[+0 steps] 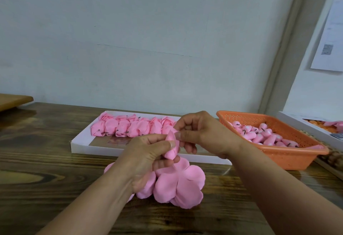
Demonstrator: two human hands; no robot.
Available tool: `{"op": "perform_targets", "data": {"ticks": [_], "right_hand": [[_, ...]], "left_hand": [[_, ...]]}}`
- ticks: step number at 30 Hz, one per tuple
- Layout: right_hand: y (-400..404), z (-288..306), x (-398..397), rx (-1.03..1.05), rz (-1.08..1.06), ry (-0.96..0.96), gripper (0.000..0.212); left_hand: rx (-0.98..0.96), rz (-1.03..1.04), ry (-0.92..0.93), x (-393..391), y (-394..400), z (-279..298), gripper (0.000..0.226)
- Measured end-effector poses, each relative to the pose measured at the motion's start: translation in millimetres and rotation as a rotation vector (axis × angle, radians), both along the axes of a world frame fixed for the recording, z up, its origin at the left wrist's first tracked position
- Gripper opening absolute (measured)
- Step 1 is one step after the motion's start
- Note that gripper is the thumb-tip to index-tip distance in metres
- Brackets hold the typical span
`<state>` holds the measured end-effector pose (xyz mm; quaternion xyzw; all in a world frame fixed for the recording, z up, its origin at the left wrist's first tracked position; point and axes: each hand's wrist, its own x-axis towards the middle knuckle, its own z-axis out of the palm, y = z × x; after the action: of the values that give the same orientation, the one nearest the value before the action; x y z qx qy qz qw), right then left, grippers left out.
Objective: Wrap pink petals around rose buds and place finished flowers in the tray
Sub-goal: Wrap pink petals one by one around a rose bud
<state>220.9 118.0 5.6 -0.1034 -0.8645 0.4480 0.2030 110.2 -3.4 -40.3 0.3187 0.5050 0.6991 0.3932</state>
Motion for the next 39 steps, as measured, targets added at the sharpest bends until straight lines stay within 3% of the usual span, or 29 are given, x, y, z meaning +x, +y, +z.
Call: {"op": "perform_targets", "data": {"ticks": [13, 18, 21, 23, 28, 32, 36, 39], "right_hand": [[-4.7, -3.3, -7.9, 0.058, -0.121, 0.035, 0.015], [-10.7, -3.1, -7.5, 0.158, -0.084, -0.028, 0.022], [-15.0, 2.0, -5.1, 0.155, 0.030, -0.029, 0.018], [-16.2, 3.2, -3.7, 0.114, 0.090, 0.000, 0.015], [-18.9, 4.4, -1.7, 0.050, 0.175, 0.019, 0.012], [-19.4, 3.9, -1.5, 0.161, 0.061, 0.048, 0.009], [-25.4, -17.6, 6.1, 0.156, -0.342, 0.421, 0.016], [-36.1, -42.7, 11.2, 0.450, -0.457, 0.605, 0.004]], "left_hand": [[-0.014, 0.040, 0.000, -3.7, 7.5, 0.6, 0.013], [-0.181, -0.087, 0.244, -4.8, 3.9, 1.2, 0.008], [-0.263, -0.289, 0.360, -8.5, 3.2, 3.8, 0.025], [-0.235, -0.433, 0.301, -11.1, 2.5, 3.8, 0.030], [-0.107, -0.681, 0.127, -10.8, 0.4, -2.1, 0.013], [-0.084, -0.502, -0.034, -1.7, 5.6, -7.8, 0.040], [-0.055, -0.315, -0.233, -0.5, 11.7, -3.6, 0.037], [-0.058, -0.203, -0.344, 1.5, 14.5, -1.8, 0.029]]}}
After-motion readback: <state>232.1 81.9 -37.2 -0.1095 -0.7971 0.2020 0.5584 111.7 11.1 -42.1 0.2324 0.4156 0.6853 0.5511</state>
